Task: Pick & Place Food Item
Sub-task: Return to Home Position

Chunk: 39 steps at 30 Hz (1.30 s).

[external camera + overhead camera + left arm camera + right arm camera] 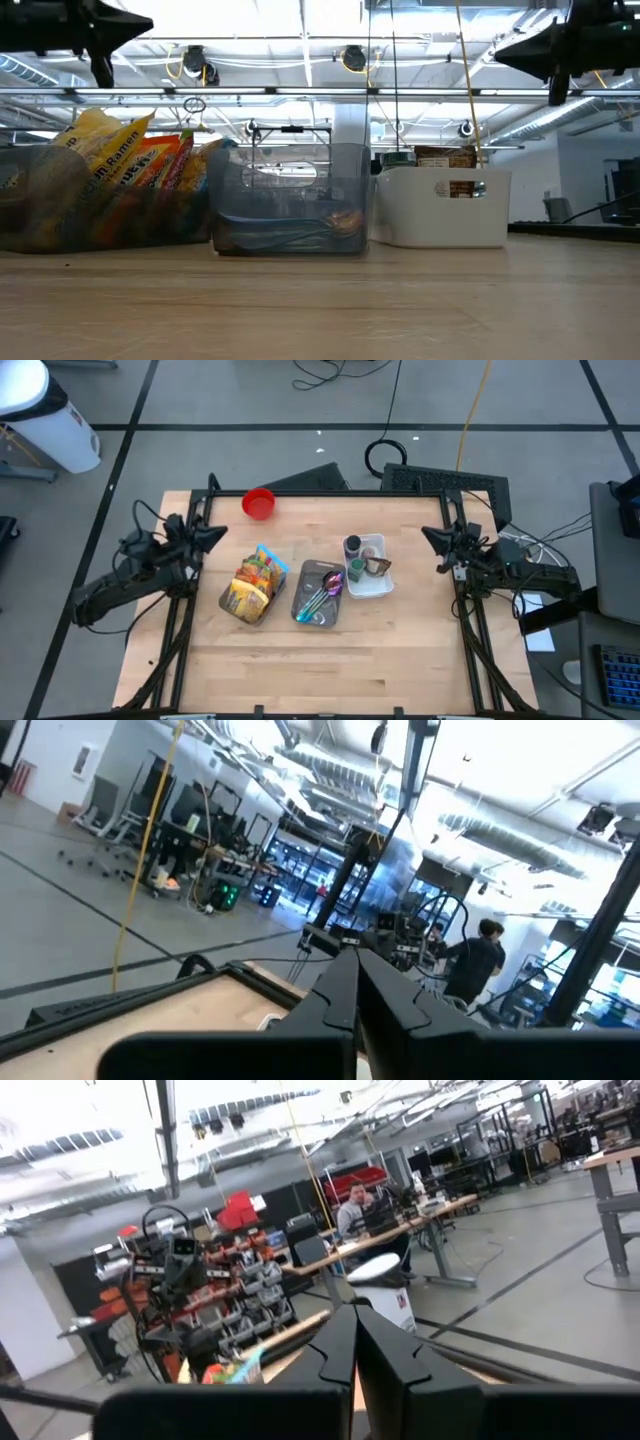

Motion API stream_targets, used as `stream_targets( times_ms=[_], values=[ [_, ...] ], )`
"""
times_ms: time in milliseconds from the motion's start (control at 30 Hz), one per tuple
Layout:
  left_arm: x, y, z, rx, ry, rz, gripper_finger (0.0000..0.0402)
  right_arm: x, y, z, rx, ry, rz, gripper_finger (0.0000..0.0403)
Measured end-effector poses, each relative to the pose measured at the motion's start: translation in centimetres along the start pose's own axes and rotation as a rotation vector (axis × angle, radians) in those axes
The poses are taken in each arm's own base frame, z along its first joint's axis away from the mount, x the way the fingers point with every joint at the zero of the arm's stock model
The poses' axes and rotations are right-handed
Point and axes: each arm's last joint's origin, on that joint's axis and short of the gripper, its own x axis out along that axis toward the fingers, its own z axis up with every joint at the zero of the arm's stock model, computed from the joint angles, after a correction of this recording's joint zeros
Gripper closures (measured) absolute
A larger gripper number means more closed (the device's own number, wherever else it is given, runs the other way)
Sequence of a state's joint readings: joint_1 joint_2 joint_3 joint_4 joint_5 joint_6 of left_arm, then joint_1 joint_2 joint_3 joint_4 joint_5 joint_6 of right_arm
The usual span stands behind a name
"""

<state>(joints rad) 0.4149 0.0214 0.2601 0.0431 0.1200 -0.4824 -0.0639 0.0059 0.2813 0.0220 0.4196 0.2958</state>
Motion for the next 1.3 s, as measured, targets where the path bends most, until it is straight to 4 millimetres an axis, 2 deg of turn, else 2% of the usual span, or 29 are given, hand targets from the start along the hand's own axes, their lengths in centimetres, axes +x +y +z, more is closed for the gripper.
stream_targets(
  times_ms=[233, 400, 567, 700, 867, 1100, 1300],
  values=[
    [0.3, 1.5, -2.6, -0.014, -0.054, 0.004, 0.0378, 0.1, -0.2, -0.9, -0.009, 0.034, -0.009, 0.0403],
    [0.4, 2.7, -4.6, -0.023, -0.068, 0.039, 0.0394, 0.5, -0.7, -3.0, 0.038, 0.032, -0.009, 0.0403],
    [0.3, 3.2, -5.3, 0.007, -0.043, 0.087, 0.0386, 0.6, -1.0, -4.4, 0.086, -0.022, 0.009, 0.0403],
    [0.3, 3.5, -5.9, 0.034, 0.011, 0.127, 0.0366, 0.6, -1.1, -4.5, 0.085, -0.037, 0.010, 0.0403],
    [0.2, 3.8, -6.5, 0.030, 0.072, 0.172, 0.0360, 0.7, -1.2, -5.0, 0.074, 0.007, -0.004, 0.0403],
    [0.2, 3.9, -6.6, 0.071, 0.089, 0.173, 0.0360, 0.6, -1.5, -6.0, -0.091, 0.106, -0.026, 0.0403],
    [0.0, 4.2, -7.5, 0.116, 0.198, 0.189, 0.0360, 0.6, -1.6, -6.2, -0.114, 0.132, -0.033, 0.0403]
  ],
)
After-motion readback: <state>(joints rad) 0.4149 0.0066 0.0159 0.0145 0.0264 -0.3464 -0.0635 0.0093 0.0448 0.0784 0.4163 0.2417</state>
